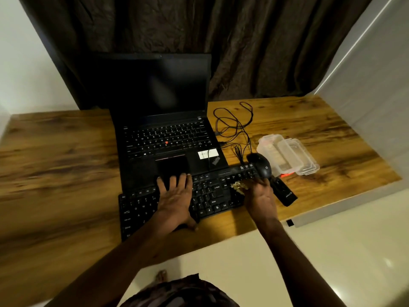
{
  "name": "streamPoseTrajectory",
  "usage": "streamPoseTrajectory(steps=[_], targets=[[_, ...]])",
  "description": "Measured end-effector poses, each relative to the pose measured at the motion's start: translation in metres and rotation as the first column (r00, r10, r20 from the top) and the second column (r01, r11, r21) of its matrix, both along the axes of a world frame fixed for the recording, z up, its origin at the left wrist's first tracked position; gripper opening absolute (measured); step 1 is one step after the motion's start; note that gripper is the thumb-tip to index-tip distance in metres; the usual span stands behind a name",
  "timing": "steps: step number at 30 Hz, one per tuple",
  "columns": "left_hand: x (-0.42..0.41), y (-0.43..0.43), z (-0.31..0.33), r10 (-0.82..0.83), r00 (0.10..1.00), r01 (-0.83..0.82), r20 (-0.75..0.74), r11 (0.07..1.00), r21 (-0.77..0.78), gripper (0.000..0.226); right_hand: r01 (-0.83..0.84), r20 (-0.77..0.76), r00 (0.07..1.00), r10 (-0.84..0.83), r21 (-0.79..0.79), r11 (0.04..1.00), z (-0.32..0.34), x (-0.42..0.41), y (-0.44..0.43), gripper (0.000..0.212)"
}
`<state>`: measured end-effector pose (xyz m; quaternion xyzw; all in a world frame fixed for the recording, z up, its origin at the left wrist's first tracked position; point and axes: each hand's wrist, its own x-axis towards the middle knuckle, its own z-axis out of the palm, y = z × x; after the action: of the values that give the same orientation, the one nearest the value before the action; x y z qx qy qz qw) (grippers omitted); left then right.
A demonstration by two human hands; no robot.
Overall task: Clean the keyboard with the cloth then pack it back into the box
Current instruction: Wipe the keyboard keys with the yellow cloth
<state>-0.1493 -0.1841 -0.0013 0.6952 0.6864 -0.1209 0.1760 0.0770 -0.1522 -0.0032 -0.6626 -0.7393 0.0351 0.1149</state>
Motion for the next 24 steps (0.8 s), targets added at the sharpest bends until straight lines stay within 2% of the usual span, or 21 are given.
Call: streamPoseTrajectory(steps=[3, 7, 13, 16, 19, 21, 24], targets=[[0.001, 0.001, 0.0, -0.012, 1.0, 0.012, 0.002, 1.0, -0.002, 0.156, -0.012, -0.031, 0.999, 0.01, -0.055, 0.998, 0.0, -0.02, -0.003, 0.03], [0.001, 0.001, -0.006, -0.02, 1.0, 0.02, 0.005, 1.0, 0.016, 0.157, -0.174, -0.103, 0.98, 0.169, -0.038, 0.984, -0.009, -0.036, -0.012, 0.032], [0.007, 0.001, -0.003, 0.007, 0.999, -0.008, -0.036, 1.0, -0.006, 0.156, -0.028, -0.052, 0.998, 0.023, -0.1, 0.995, 0.001, -0.016, 0.016, 0.037], [0.011, 0.003, -0.001, 0.018, 0.997, -0.021, -0.072, 0.999, -0.036, 0.155, -0.129, -0.008, 0.991, 0.13, -0.2, 0.971, 0.005, -0.021, 0.022, 0.042], [0.015, 0.004, 0.001, 0.032, 0.995, -0.037, -0.096, 0.998, -0.046, 0.155, -0.239, -0.049, 0.971, 0.234, -0.186, 0.953, 0.006, -0.014, 0.02, 0.042], [0.018, 0.004, 0.002, 0.048, 0.995, -0.053, -0.083, 0.997, -0.052, 0.155, -0.205, -0.058, 0.979, 0.198, -0.182, 0.962, 0.007, -0.003, 0.03, 0.041], [0.021, 0.004, 0.004, 0.081, 0.995, -0.086, -0.066, 0.993, -0.083, 0.155, -0.108, -0.035, 0.994, 0.102, -0.277, 0.955, 0.011, 0.001, 0.041, 0.043]])
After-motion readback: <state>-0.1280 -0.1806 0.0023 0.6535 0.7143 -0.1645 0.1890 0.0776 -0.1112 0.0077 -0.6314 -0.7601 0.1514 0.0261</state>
